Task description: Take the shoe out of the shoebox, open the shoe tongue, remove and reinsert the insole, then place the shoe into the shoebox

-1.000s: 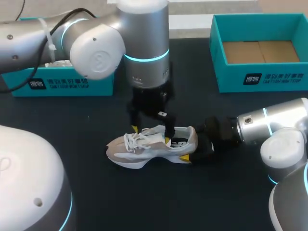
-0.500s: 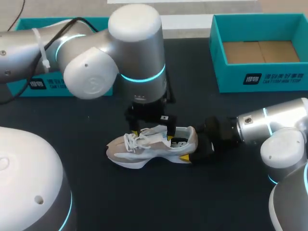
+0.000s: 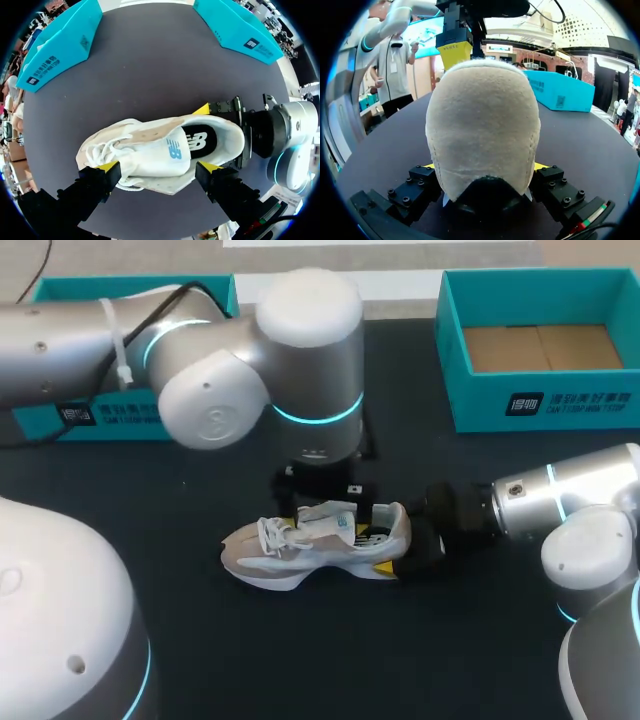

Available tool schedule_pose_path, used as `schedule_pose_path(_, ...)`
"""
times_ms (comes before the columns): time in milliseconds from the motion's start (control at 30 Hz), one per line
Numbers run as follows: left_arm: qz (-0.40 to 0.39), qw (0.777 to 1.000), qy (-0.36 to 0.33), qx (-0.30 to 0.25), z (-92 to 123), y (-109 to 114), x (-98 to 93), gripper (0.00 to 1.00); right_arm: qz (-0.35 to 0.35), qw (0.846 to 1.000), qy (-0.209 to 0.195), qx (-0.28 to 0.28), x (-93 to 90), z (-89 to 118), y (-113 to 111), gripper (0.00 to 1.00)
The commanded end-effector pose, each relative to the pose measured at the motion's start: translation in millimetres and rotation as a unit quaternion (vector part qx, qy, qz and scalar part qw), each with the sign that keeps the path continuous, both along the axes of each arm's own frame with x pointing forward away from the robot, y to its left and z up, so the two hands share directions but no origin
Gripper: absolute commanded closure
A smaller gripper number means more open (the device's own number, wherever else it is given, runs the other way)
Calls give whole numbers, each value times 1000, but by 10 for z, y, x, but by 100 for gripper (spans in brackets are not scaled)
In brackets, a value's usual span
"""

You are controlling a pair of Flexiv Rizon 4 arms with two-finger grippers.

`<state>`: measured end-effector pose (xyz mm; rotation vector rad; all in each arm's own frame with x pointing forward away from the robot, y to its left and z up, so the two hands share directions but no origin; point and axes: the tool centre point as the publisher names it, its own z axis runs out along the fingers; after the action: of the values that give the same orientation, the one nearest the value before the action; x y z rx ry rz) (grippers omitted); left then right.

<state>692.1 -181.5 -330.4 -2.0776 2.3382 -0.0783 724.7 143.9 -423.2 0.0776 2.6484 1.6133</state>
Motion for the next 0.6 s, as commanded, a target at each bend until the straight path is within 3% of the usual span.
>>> schedule_pose_path(33, 9, 999, -7, 37, -37, -177, -7, 0, -1, 1000, -1, -1, -13, -23, 7, 100)
schedule_pose_path(300, 41, 998, -13, 55, -141, -227, 14, 0, -1, 1000, -1, -1, -13, -23, 7, 100)
schedule_pose_path(600, 72, 992, -15, 98, -266, -132, 87, 0, -1, 1000, -1, -1, -13, -23, 7, 100)
